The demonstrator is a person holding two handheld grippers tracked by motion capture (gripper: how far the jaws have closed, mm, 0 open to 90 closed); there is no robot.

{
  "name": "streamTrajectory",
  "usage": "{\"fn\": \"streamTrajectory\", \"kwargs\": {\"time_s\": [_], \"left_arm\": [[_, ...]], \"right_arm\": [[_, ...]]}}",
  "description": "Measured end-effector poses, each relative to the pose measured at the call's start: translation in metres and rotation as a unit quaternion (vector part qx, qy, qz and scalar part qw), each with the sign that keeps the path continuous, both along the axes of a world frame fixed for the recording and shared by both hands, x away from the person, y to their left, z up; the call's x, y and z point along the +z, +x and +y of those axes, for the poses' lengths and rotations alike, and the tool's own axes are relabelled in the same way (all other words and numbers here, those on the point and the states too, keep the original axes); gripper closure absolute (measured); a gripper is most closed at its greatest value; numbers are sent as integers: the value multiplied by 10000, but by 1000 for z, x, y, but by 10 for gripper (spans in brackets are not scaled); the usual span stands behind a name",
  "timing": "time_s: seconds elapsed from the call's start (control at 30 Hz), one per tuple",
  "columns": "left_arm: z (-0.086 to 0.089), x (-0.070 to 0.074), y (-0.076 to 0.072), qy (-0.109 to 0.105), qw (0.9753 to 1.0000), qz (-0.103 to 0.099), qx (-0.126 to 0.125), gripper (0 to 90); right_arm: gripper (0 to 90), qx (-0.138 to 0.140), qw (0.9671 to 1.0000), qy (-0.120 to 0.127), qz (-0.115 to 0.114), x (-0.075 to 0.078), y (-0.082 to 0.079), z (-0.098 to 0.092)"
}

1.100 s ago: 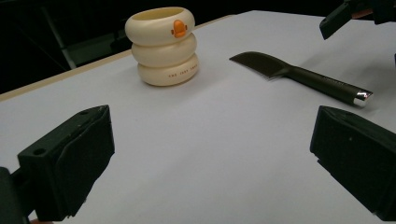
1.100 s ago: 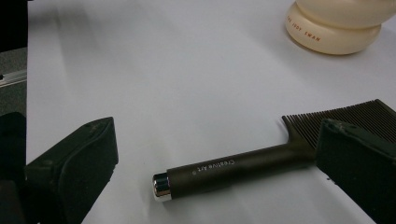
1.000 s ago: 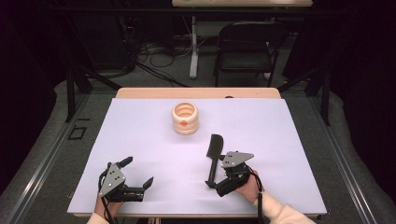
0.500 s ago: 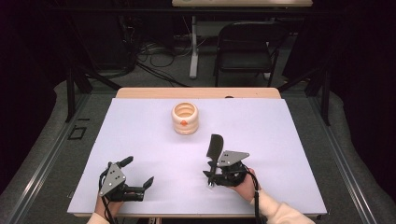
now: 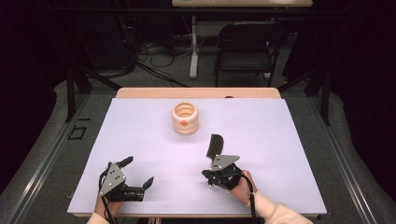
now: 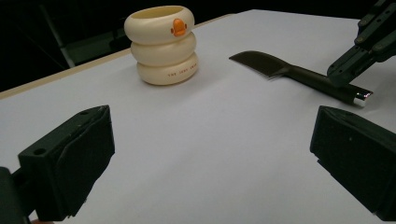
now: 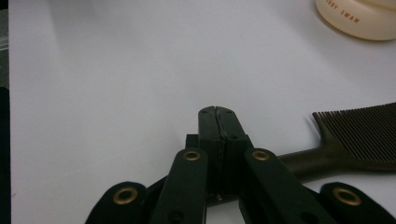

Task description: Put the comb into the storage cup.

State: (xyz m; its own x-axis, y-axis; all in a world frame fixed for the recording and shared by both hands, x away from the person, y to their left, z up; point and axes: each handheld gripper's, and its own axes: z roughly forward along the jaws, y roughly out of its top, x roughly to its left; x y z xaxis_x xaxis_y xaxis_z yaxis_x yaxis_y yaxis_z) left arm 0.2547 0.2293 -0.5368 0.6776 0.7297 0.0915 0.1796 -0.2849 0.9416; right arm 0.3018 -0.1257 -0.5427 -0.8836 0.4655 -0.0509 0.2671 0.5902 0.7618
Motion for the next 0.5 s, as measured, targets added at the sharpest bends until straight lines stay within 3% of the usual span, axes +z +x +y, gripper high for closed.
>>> {"fn": "streamTrajectory", "kwargs": {"time_s": [0.5], "left_arm": [[1, 0, -1, 20, 10000, -18, -8, 1]], "right_arm": [[900, -8, 9991, -304, 294, -5, -1, -5]]}}
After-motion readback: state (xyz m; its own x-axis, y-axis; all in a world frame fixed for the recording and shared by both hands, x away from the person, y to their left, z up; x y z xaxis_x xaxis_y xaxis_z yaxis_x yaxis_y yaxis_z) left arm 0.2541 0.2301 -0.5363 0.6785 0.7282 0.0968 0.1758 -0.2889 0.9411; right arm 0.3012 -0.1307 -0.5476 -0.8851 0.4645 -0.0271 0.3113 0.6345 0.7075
